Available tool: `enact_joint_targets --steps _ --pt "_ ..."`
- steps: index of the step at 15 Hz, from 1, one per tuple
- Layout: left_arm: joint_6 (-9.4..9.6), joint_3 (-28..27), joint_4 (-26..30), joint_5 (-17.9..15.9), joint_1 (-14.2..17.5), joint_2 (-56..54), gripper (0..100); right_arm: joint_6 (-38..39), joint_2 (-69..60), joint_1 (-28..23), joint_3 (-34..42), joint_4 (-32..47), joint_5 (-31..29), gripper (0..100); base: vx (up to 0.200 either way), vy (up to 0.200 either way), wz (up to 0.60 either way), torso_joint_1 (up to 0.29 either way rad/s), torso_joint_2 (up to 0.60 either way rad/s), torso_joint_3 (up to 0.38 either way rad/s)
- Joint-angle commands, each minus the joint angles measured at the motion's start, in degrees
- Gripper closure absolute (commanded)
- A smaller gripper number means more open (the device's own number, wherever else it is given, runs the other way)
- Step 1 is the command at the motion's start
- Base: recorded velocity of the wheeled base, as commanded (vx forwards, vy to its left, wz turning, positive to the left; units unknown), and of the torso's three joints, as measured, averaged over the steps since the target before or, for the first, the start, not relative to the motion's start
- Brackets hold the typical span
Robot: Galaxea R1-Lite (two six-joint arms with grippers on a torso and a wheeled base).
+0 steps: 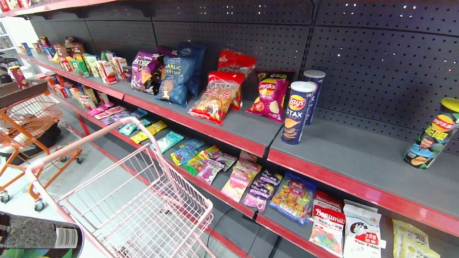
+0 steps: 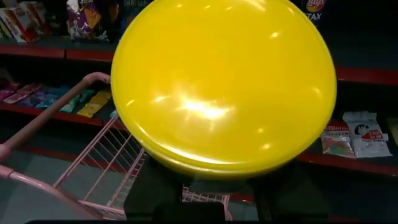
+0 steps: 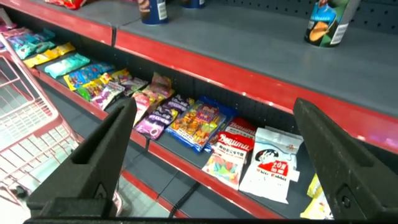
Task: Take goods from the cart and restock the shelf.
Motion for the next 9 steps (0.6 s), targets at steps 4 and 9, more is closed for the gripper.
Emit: enact_joint_targets --steps 4,9 --pt "0.08 -0.3 0.0 0.0 0.0 0.2 100 0.1 0.1 0.0 0.0 0.0 0.0 0 0.0 0.0 -0.6 0.107 -0.25 -0.13" --pt "2.1 0.0 0.1 0.2 0.0 0.2 100 0.0 0.1 0.0 0.0 0.0 0.0 0 0.0 0.0 -0.6 0.017 -0.01 -0.008"
